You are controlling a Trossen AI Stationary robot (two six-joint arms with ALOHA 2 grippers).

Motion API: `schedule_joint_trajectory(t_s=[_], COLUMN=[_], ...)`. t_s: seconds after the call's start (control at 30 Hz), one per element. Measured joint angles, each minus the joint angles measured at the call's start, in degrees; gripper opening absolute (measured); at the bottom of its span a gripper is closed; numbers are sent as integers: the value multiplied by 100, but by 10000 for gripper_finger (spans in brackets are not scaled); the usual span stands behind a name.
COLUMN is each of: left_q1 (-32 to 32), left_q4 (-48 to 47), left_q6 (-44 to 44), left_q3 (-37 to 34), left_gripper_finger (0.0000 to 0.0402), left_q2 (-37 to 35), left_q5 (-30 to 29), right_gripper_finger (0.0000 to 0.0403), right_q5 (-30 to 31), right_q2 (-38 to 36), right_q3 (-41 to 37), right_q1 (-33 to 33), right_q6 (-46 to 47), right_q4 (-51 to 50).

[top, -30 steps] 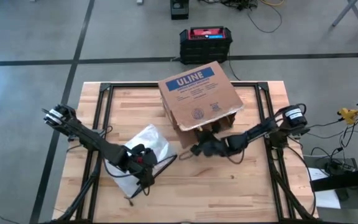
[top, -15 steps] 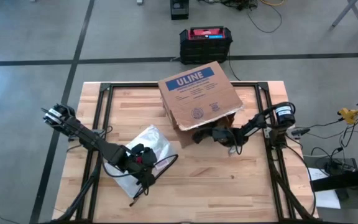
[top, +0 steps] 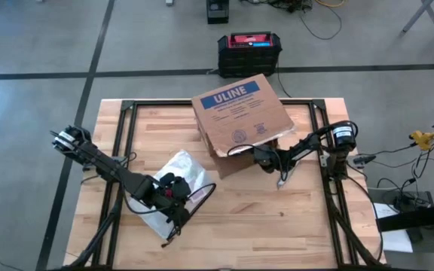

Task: Unpack boxes
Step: Put the blue charger adapter into the white zip bag

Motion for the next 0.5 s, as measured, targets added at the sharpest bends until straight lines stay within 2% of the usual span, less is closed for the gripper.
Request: schedule_joint_trajectory(t_s=[0.13, 0.2, 0.33, 0.5], left_q1=[7, 9, 9, 11], left_q4=[1, 10, 18, 23], left_q6=[96, 103, 89, 105], left_q3=[0, 0, 0, -2], left_gripper_finger=[0, 0, 0, 0], left_q2=[2, 2, 2, 2], left_q5=[-15, -39, -39, -39], right_gripper_finger=[0, 0, 0, 0], right_q5=[-1794, -2473, -2853, -4085], right_q2=[39, 39, 39, 33], right_q3=[26, 35, 20, 20], right_q1=[-134, -128, 168, 529], right_q6=[57, 37, -22, -12], right_q4=[-29, -11, -30, 21])
